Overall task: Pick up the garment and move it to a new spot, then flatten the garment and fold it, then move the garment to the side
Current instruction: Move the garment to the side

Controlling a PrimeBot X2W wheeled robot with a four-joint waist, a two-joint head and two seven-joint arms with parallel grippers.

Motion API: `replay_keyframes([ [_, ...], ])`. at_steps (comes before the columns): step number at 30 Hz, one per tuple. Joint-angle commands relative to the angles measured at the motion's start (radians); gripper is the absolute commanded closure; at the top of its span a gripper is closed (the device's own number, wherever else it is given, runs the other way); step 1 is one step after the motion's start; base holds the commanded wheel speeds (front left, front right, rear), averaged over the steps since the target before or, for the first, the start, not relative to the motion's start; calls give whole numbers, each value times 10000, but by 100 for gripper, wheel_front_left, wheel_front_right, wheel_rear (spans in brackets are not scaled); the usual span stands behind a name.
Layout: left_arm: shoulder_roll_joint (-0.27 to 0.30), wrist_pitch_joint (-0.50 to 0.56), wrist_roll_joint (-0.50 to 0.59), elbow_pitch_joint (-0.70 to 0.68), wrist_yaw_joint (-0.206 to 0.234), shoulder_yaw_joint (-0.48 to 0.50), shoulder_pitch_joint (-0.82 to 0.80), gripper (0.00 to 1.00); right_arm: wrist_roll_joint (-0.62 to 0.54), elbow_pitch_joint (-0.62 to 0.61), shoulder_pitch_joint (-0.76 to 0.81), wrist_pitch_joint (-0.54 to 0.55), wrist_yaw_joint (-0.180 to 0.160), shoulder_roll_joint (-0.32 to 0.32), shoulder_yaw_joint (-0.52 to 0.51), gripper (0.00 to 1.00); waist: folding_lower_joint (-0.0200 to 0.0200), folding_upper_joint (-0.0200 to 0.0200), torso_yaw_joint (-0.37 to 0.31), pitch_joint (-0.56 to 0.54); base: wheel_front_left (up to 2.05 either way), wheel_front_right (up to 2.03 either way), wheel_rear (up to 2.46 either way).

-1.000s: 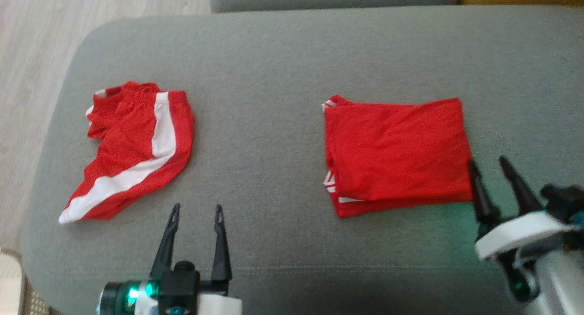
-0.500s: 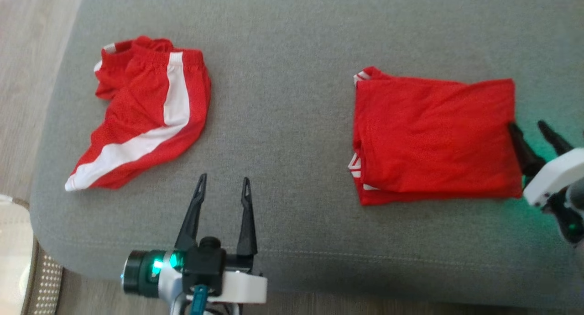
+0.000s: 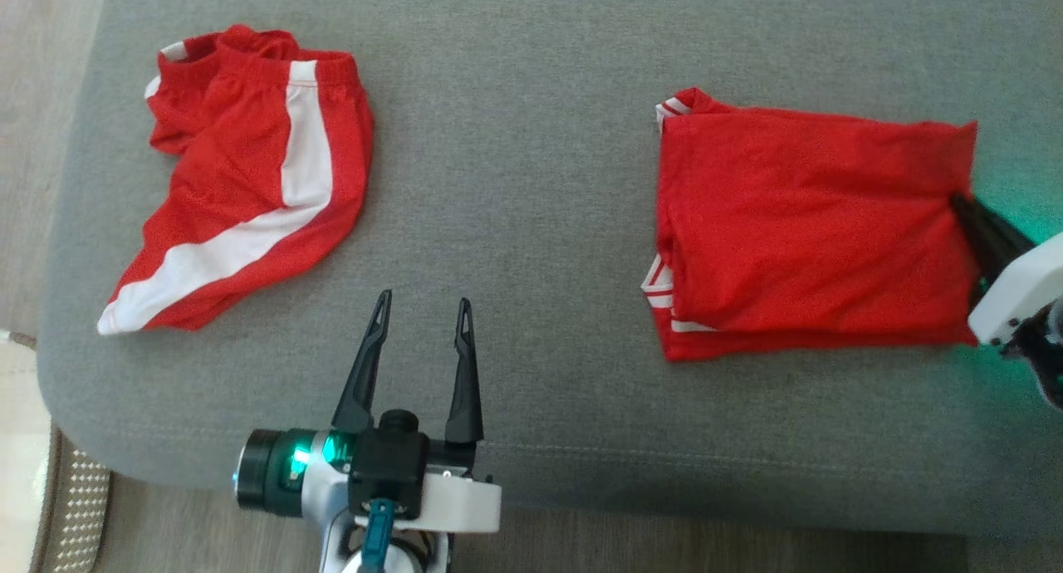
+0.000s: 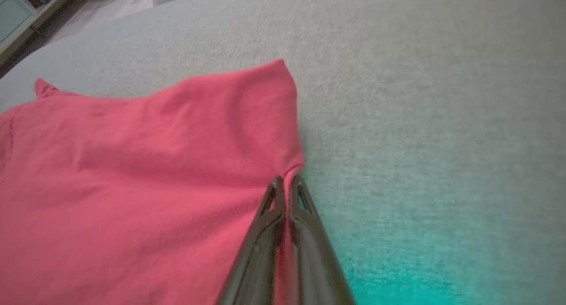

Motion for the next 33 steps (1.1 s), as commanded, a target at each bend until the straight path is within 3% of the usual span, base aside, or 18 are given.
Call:
replay_keyframes([
  [1, -40, -120, 143, -303, 95, 166, -351, 0, -36, 10, -181, -430, -6, -539, 85, 100, 0, 0, -138, 84, 0, 0, 0],
  [15, 93, -120, 449, -528, 202, -283, -1254, 0, -1354, 858, -2414, -1474, -6, -2293, -243, 100, 0, 0, -1320, 1289, 0, 0, 0],
  [25, 384, -120, 598, -575, 215, -609, -2317, 0, -2119, 1058, -3932, -1528, -6, -3259, -660, 100, 0, 0, -2162, 2440, 0, 0, 0],
  [33, 606, -120, 564, -458, 453, -760, -2795, 0, -2780, 1425, -4537, -1432, -6, -3456, -866, 100, 0, 0, -2321, 2762, 0, 0, 0],
])
